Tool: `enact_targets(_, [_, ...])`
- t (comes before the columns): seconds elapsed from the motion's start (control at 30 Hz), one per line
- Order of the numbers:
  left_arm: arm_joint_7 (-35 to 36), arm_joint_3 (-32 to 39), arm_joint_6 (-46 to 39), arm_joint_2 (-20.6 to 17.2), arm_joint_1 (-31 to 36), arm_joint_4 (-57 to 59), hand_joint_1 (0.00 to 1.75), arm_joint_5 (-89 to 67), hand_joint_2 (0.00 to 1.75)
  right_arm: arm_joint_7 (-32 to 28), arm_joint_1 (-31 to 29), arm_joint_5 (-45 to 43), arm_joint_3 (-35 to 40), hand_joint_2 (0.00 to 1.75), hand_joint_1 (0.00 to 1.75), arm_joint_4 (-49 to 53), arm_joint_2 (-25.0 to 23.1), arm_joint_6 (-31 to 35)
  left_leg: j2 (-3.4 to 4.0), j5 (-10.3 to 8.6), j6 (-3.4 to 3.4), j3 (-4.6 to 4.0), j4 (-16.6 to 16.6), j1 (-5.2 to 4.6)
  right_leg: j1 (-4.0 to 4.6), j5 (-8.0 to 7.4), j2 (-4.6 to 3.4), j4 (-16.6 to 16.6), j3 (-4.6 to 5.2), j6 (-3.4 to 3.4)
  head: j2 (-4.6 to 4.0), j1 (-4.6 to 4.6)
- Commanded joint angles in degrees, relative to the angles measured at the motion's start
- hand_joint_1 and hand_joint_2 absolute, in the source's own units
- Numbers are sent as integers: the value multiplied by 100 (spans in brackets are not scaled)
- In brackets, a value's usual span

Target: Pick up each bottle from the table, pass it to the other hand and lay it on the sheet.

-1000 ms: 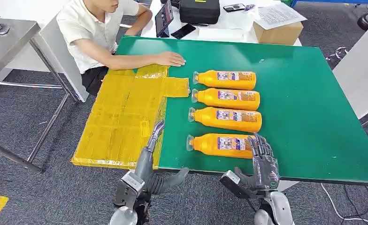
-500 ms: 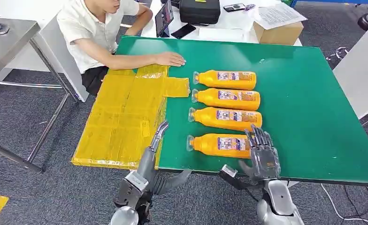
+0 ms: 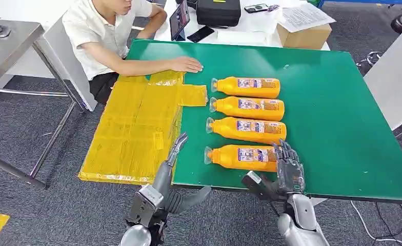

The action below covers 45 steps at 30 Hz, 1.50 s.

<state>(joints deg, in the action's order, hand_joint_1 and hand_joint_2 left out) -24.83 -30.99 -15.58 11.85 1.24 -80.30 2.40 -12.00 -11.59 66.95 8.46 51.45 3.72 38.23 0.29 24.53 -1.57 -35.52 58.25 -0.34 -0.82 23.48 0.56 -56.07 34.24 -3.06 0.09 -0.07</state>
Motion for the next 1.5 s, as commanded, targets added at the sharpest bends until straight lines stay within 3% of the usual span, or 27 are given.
enact_targets(0.03, [59,-28,34,-157,157,174,0,58,175,143,-457,-30,389,175,0,-1099,152,-181,2,5,10,27,-7,5,5,4,-5,8,-25,11,0,2])
enact_targets(0.2, [76,-1,81,-174,152,160,0,99,175,378,-680,193,603,175,0,-1496,258,-44,6,5,12,34,-7,8,7,2,-6,11,-33,12,0,2])
enact_targets(0.57, [100,-82,239,-199,259,161,0,211,175,316,-1067,157,821,175,0,-1830,235,-343,5,-1,7,50,-4,5,4,-4,-1,9,-46,8,0,2])
enact_targets(0.6, [105,-88,255,-205,276,162,0,229,175,295,-1120,128,852,175,35,-1892,251,-438,2,-1,12,56,-7,5,5,-2,-1,9,-51,13,0,2])
enact_targets(0.63, [112,-92,274,-212,299,163,0,252,175,256,-1217,68,908,175,148,-2015,276,-660,4,-2,10,54,-8,4,4,-4,-2,10,-48,11,0,2])
enact_targets(0.67, [112,-90,288,-217,320,160,0,268,175,213,-1283,17,941,175,175,-2085,309,-816,5,-2,6,51,-4,3,3,-3,-2,7,-47,8,0,2])
enact_targets(1.2, [125,-32,339,-248,299,83,0,358,175,-265,-952,-504,977,175,175,-2213,425,-1415,-12,-1,10,79,-12,10,10,0,16,20,-75,13,0,2])
enact_targets(1.37, [97,-50,347,-245,130,-135,0,351,175,-683,-320,-1014,892,175,175,-1363,442,-1248,-19,1,11,89,-11,14,13,4,24,24,-84,14,0,4])
enact_targets(1.5, [91,-59,347,-243,124,-127,0,347,175,-656,-263,-1021,924,175,175,-1237,438,-1268,-7,8,3,100,-7,10,10,7,14,19,-90,8,0,5])
